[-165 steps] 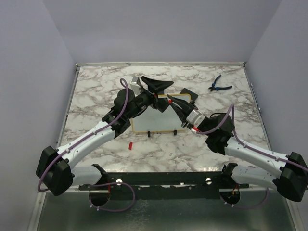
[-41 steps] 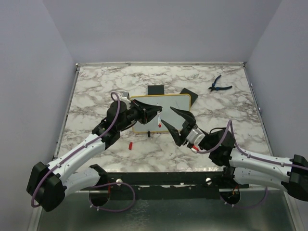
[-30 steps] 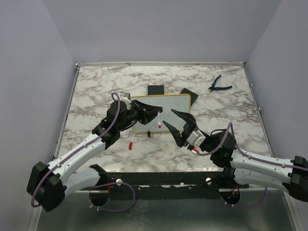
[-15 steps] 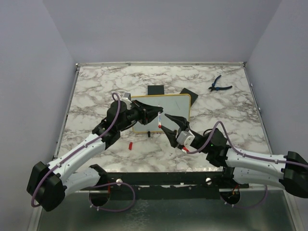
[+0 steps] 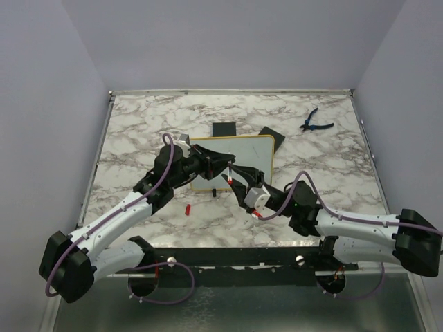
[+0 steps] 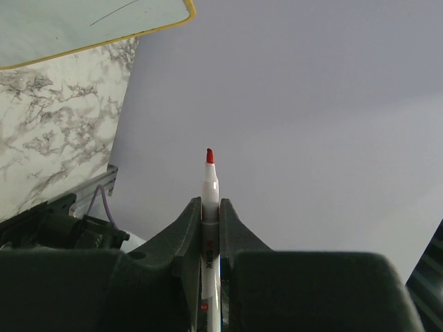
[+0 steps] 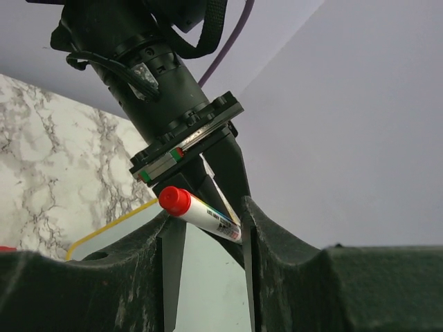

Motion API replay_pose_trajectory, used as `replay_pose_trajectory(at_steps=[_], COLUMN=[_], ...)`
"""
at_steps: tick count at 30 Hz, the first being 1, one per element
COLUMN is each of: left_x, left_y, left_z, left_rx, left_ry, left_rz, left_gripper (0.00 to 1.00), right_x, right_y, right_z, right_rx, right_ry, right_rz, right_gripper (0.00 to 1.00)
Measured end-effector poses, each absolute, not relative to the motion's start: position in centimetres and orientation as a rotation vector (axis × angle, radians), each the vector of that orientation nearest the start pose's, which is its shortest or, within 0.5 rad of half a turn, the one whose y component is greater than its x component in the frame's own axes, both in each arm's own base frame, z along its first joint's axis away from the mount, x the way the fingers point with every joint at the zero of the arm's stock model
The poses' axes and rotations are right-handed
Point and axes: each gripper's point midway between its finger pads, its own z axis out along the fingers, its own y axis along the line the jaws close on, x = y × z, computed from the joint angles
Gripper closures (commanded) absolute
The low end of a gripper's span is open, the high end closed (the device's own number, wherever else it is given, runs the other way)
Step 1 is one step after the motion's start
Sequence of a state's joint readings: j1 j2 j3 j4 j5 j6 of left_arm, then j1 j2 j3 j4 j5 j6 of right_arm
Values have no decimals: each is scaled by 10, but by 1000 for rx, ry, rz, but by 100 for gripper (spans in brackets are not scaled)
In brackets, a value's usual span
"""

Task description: Write a sentence on the whiteboard

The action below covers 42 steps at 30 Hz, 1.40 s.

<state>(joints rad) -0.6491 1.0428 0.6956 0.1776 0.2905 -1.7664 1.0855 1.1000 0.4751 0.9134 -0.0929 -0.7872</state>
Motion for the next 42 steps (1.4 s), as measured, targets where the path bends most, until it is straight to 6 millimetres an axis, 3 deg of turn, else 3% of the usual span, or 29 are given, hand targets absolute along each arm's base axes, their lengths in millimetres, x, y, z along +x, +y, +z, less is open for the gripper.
replay_pose_trajectory(at_steps=[2, 7, 13, 15, 18, 20, 22, 30, 38, 42], left_x=[237, 238, 238, 238, 238, 238, 237, 239, 255, 266], left_y=[-293, -293, -293, -293, -293, -293, -293, -288, -249, -232], left_z=[284, 281, 281, 281, 280, 280, 278, 274, 273, 277], left_rx=[-941, -957, -982, -981, -975, -960, -943, -888, -798, -634], left_ry=[2016, 2027, 2030, 2029, 2032, 2029, 2029, 2035, 1998, 2014], left_rz=[-1857, -1854, -1862, -1862, -1859, -1858, -1853, -1804, -1626, -1465], left_gripper=[100, 100, 99, 80, 35, 16, 3, 1, 1, 1], right_x=[191, 194, 197, 196, 194, 190, 184, 191, 195, 194], right_y=[336, 338, 336, 336, 335, 336, 336, 325, 287, 272], right_z=[298, 304, 309, 309, 311, 314, 318, 318, 342, 349], right_rx=[-1087, -1080, -1078, -1080, -1079, -1072, -1066, -1026, -895, -833], right_ry=[694, 670, 647, 645, 641, 634, 622, 657, 697, 743], right_rz=[318, 295, 246, 239, 233, 249, 264, 196, 140, 172], right_gripper=[69, 96, 99, 99, 99, 99, 99, 99, 99, 99])
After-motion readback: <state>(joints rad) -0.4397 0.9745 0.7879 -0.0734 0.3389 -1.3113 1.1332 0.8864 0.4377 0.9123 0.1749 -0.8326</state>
